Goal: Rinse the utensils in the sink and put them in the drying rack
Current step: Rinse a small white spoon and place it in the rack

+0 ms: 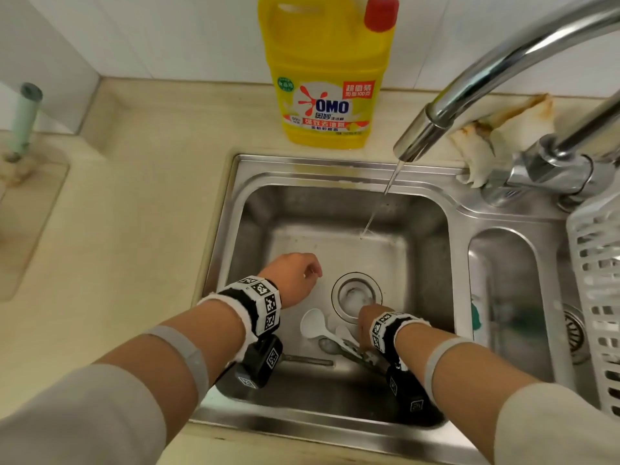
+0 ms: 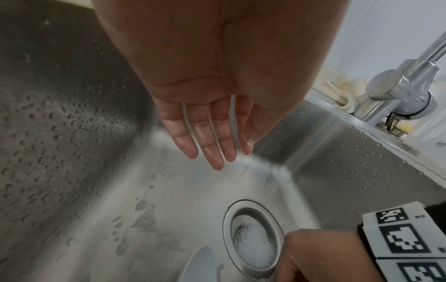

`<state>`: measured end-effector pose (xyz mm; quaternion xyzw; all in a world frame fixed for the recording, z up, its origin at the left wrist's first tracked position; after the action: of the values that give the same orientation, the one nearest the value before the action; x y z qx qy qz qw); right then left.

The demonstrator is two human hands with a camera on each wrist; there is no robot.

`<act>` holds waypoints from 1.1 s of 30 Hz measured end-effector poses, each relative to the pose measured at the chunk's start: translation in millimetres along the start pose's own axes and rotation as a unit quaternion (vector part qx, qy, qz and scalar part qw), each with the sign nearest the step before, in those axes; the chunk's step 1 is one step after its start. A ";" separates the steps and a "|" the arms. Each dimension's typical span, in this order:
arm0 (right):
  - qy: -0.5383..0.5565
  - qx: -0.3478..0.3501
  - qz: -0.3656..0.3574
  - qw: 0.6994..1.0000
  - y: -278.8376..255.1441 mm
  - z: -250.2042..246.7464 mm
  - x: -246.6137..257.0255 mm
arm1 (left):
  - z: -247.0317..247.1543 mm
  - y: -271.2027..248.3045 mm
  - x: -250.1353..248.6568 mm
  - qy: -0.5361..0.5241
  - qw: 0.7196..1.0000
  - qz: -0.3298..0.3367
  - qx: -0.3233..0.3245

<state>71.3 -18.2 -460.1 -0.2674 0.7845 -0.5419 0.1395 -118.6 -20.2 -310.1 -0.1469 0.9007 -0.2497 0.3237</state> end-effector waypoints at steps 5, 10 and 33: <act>0.013 0.007 -0.016 1.000 0.9 0.1 -3.2 | 6.4 5.8 4.5 -0.009 1.000 -0.007 0.008; 0.130 -0.107 -0.035 0.985 -38.8 -48.6 -13.8 | 8.3 24.4 -3.0 -0.018 1.000 -0.015 0.008; 0.641 -0.409 -0.129 0.637 -155.6 -190.0 -91.4 | -21.5 79.5 -84.6 -0.497 0.867 0.014 -0.014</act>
<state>91.2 139.3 -251.6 0.0187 0.7760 -0.2138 -0.5931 -77.7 89.7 -295.9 -0.2433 0.6261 -0.1259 0.7301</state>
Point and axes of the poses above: each hand's wrist, its own y-axis towards the middle knuckle, its own z-axis out of the palm, x = y × z, the point moved 8 cm from there along y, towards the middle knuckle
